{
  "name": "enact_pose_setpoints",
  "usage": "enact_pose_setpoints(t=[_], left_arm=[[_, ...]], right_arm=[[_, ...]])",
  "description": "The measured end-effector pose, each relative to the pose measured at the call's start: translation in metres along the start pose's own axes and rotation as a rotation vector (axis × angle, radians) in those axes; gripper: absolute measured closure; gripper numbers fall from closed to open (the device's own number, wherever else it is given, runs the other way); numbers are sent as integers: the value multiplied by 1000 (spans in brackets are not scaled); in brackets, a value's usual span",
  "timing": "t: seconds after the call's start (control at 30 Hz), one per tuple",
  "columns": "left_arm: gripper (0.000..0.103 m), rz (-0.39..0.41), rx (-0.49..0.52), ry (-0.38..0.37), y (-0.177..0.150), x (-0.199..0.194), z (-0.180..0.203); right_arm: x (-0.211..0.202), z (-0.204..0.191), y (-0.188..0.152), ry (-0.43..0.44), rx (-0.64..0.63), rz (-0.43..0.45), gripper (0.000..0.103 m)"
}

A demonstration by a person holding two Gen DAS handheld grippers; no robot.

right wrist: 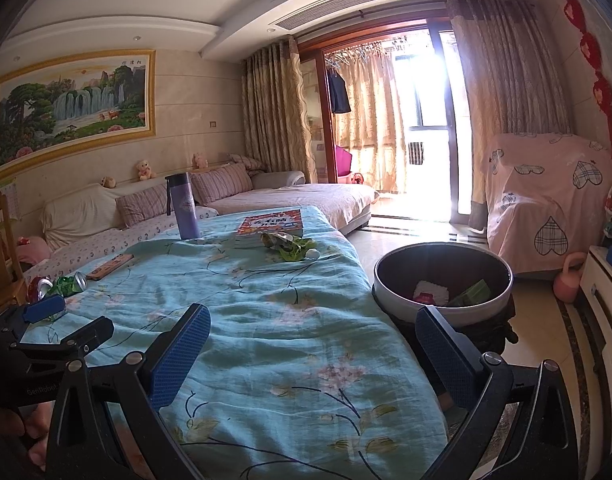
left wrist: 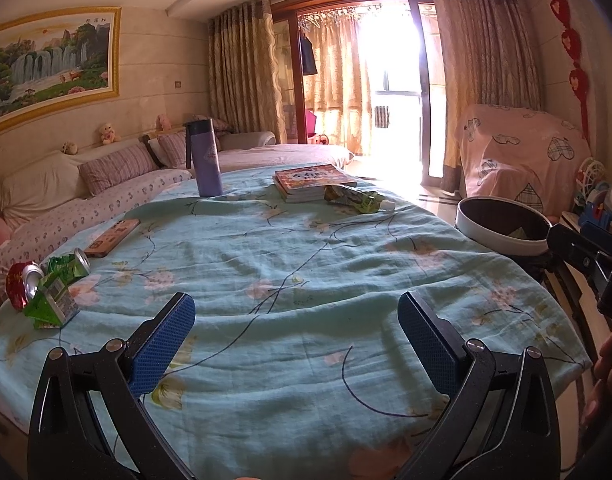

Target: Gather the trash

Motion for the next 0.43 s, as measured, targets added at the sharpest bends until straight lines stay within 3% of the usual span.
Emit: enact_pose_setpoints(t=[0.43], left_arm=[[0, -17, -25, -21, -1, 2, -3]], right_arm=[[4, -1, 0, 14, -3, -25, 0]])
Point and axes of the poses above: each gripper's, at about its wrist camera, not at the fingertips, and x roughly the way its jaws point, z to its right, y to its top, the point moved 3 cm from there along x, roughly the way its jaws point, and after that the axes turned 7 degrees about -y, right-handed, at the moved point
